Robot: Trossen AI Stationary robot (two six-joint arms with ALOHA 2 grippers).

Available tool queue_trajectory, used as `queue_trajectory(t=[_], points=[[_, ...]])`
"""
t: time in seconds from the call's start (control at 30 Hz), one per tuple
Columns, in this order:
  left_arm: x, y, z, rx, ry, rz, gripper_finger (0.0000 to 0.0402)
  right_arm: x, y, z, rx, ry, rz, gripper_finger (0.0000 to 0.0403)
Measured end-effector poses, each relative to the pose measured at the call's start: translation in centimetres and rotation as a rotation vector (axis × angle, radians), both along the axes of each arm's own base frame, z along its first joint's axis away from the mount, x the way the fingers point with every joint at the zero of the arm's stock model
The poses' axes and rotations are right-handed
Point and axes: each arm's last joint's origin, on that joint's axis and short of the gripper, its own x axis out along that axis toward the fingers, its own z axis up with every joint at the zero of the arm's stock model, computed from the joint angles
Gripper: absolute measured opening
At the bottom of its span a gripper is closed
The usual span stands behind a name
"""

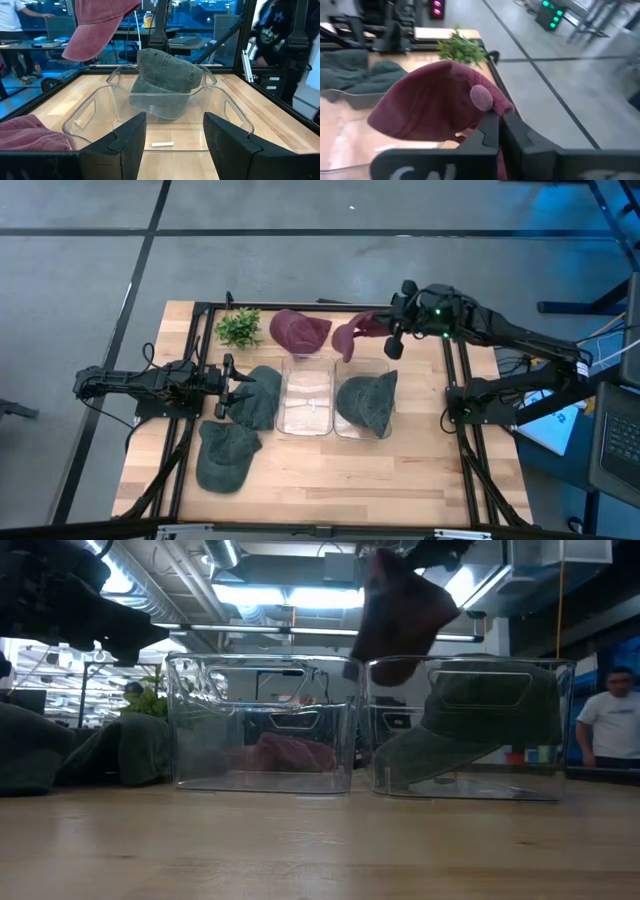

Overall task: Pick & Place hat
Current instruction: Put the right red cap into the left transparent bin

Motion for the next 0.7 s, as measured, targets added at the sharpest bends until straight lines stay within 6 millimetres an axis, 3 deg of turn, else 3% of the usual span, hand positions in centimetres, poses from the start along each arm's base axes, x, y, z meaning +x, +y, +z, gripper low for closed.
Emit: queue_trajectory(t=[0.7], points=[[0.0, 0.0, 0.0, 0.000, 0.000, 0.000, 0.0194, 2.7, 1.8, 0.7, 0.030, -0.170, 0.475, 0.0002]])
